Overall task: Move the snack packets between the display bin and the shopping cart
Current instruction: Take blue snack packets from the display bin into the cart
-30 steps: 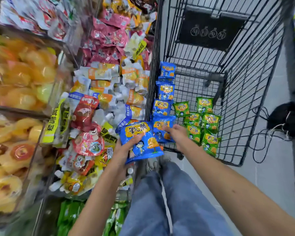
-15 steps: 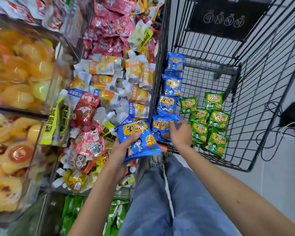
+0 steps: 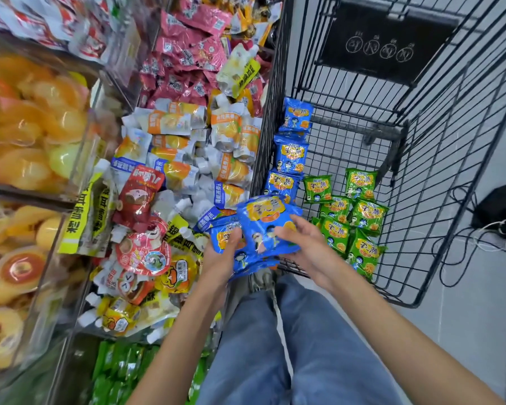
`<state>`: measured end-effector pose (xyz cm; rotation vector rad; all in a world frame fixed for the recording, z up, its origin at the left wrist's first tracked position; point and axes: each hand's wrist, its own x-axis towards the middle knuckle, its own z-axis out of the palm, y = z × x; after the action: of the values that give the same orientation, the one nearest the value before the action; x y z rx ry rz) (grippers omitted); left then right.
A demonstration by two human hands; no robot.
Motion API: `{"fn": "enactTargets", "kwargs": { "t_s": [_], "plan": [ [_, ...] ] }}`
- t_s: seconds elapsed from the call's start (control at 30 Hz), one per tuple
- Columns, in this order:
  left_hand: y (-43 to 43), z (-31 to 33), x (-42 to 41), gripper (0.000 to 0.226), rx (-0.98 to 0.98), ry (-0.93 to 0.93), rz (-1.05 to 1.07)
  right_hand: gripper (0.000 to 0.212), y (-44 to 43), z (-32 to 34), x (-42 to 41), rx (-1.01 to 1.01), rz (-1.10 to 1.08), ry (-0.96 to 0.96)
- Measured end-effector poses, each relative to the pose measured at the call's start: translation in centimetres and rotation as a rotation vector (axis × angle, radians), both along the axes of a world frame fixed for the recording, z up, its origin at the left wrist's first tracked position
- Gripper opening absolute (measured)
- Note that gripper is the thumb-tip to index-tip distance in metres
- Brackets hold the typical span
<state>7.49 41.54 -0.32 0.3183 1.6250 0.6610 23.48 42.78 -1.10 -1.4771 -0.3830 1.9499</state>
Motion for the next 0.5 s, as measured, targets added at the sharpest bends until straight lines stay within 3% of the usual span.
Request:
{"fn": "enactTargets", "kwargs": {
  "t_s": [0.07,0.13,0.23,0.33,0.37,0.43,0.5],
  "plan": [
    [0.3,-0.5,-0.2,0.075,-0.003,0.022,0.027,0.016,1.7,-1.1,1.4,-0.049,-0.051,-0.012],
    [0.8,-0.9,-0.5,0.083,-0.004,0.039,0.03,0.013,4.2,-2.7,2.8,-0.095,-0.103,-0.146],
    [2.1,-1.3,-0.6,0.118,-0.03,0.08,0.016,0.023,8.2,-5.4,3.6,-0.137,-0.114,-0.296],
    [3.1,-1.8,-0.5,0.14,-0.047,0.059,0.033,0.038,11.2,-7.7,2.8,-0.153,-0.058,-0.394],
    [3.3,-1.9,-0.4,0.142,-0.046,0.052,0.036,0.04,11.8,-8.3,2.5,-0.171,-0.035,-0.418],
    [3.8,-1.9,-0.3,0.143,-0.05,0.042,0.041,0.019,12.5,-9.7,2.0,-0.178,0.074,-0.486],
    [4.1,-1.9,-0.3,0.143,-0.068,0.034,0.06,0.034,12.7,-10.5,1.8,-0.178,0.198,-0.596]
  ]
}}
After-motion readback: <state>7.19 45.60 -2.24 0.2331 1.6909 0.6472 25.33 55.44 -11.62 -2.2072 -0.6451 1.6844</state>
